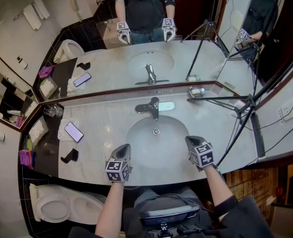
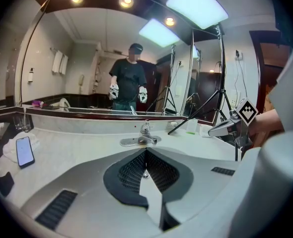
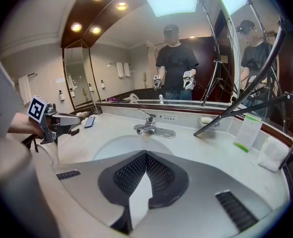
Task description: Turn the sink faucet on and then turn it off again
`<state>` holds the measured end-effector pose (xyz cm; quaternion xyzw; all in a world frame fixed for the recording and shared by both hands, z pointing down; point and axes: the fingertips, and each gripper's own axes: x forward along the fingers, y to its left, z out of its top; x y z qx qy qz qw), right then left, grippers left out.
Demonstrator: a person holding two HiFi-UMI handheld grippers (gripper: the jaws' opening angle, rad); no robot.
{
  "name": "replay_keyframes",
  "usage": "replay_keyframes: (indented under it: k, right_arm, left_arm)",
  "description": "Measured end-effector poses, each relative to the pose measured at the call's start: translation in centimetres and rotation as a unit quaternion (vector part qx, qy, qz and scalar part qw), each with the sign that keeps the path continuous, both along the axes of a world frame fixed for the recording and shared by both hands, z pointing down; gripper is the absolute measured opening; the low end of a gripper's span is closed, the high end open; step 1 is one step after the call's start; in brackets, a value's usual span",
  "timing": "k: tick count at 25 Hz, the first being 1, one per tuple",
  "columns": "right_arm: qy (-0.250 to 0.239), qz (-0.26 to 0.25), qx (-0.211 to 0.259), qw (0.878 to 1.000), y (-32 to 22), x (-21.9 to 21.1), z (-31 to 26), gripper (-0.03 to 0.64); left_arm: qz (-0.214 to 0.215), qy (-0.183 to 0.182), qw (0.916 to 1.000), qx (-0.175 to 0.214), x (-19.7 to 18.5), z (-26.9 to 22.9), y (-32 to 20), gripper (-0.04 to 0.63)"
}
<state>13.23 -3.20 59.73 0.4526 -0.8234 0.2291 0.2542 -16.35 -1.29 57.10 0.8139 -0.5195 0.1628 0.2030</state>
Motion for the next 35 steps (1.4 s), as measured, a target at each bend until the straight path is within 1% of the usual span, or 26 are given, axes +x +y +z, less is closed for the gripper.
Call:
replay_keyframes:
  k: [4,8,14,17,20,22,24,25,26,27,28,31,32,33,35]
  right_arm:
    - [0.000,0.001,-0.001,1.000,-0.4,0.1,0.2,0.021]
    - [0.000,0.002,-0.006,1.000,-0.6,0.2,0.6,0.021]
    - [0.000,-0.001,-0.007,1.000,-2.0,-0.1,1.0,0.021]
    - [-0.002,-0.002,-0.009,1.000,-2.7,-0.6,1.3,0.021]
    - [-0.006,-0.001,-0.012,1.000,-3.3,-1.1,1.7,0.021]
    - [-0.011,0.001,-0.015,1.000,-3.6,-1.5,2.1,0.021]
    - [-0.014,0.003,-0.019,1.000,-3.8,-1.8,2.7,0.021]
    - [-0.016,0.003,-0.021,1.000,-3.8,-1.9,3.1,0.021]
    - [-0.017,0.004,-0.024,1.000,-3.8,-2.1,3.4,0.021]
    - [-0.019,0.004,-0.027,0.999,-3.8,-2.3,3.6,0.021]
    - [-0.021,0.005,-0.031,0.999,-3.8,-2.5,3.7,0.021]
    - [-0.024,0.009,-0.042,0.999,-3.5,-2.6,4.7,0.021]
    - [-0.025,0.011,-0.045,0.999,-3.3,-2.5,5.1,0.021]
    - [-0.024,0.014,-0.049,0.998,-3.2,-2.4,5.6,0.021]
    - [-0.023,0.018,-0.055,0.998,-2.8,-2.0,6.3,0.021]
  left_arm:
    - [0.021,-0.012,0.9997,0.001,1.3,0.1,-1.5,0.029]
    - [0.049,-0.032,0.9983,0.005,2.9,0.2,-3.3,0.044]
    - [0.093,-0.059,0.9939,0.009,5.1,0.6,-6.5,0.124]
    - [0.126,-0.077,0.9891,0.009,6.4,0.6,-8.3,0.144]
    - [0.156,-0.101,0.9826,0.012,7.4,0.8,-10.7,0.189]
    - [0.180,-0.127,0.9752,0.021,8.1,1.0,-12.3,0.198]
    - [0.205,-0.160,0.9651,0.031,8.8,1.6,-14.0,0.229]
    - [0.220,-0.180,0.9581,0.036,9.1,1.9,-14.8,0.240]
    - [0.237,-0.206,0.9484,0.043,9.5,2.3,-15.6,0.254]
    - [0.257,-0.237,0.9352,0.053,9.8,2.6,-16.3,0.256]
    - [0.280,-0.273,0.9182,0.065,10.2,3.0,-17.0,0.255]
    - [0.341,-0.373,0.8557,0.109,11.2,4.3,-18.8,0.255]
    - [0.353,-0.398,0.8379,0.123,11.5,4.4,-19.3,0.255]
    - [0.359,-0.418,0.8235,0.135,11.8,4.4,-19.9,0.255]
    - [0.365,-0.449,0.8013,0.150,12.4,4.3,-20.7,0.255]
